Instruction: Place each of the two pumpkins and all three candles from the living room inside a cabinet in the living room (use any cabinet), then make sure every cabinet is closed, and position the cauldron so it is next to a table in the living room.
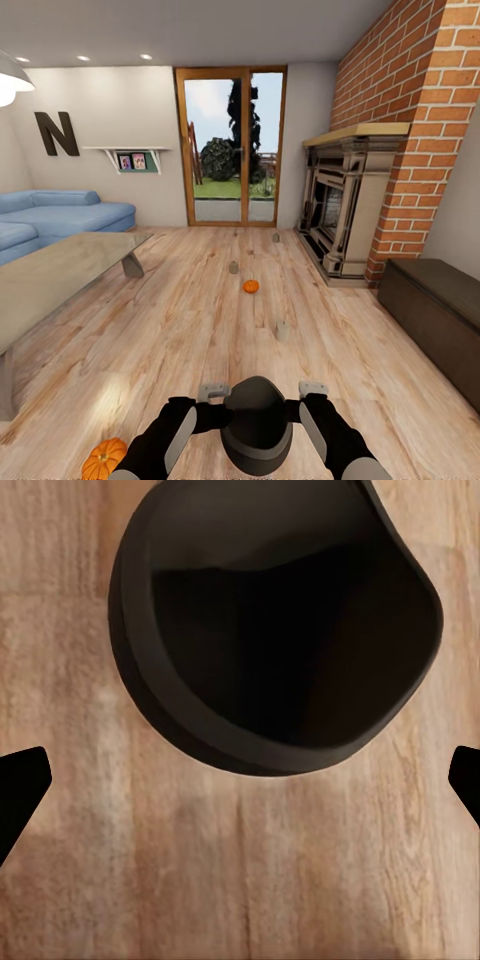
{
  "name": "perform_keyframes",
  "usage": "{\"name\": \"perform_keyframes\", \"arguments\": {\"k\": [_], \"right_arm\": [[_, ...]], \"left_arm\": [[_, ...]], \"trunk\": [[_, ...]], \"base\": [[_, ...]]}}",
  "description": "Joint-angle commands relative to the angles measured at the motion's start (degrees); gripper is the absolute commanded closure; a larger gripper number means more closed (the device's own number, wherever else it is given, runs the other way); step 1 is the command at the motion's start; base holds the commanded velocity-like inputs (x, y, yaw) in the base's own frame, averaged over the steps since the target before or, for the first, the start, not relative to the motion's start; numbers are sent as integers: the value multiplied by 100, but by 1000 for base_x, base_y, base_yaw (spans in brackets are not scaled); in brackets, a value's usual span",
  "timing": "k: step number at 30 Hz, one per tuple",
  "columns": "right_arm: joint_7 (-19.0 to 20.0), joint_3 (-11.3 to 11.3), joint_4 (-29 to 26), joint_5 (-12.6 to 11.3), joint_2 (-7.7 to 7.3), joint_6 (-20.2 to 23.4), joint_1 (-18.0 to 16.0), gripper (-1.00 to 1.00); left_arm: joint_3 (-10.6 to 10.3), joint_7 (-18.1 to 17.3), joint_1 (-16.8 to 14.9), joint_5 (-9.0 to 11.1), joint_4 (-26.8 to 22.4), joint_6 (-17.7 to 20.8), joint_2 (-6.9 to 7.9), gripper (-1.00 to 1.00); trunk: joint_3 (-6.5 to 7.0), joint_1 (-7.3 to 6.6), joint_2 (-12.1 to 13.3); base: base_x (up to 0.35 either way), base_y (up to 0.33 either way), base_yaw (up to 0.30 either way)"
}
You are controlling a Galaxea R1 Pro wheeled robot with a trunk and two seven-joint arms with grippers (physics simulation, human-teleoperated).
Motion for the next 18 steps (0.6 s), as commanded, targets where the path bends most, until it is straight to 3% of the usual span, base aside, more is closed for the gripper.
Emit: {"name": "perform_keyframes", "arguments": {"k": [1,4,13,18], "right_arm": [[-48,19,-8,-59,-2,20,-2,-100],[-48,21,-8,-59,-2,20,-2,-100],[-48,22,4,-59,-2,20,-2,-100],[-48,22,9,-59,-1,20,-2,-100]], "left_arm": [[-1,-8,0,-2,-6,25,1,-100],[-1,-8,2,-2,-6,25,1,-100],[-81,-8,4,-2,-8,27,0,-100],[-88,-8,2,-2,-7,33,1,-100]], "trunk": [[-25,21,-44],[-78,87,-165],[-78,87,-165],[-78,87,-165]], "base": [[0,0,0],[0,0,0],[1,0,0],[149,45,0]]}}
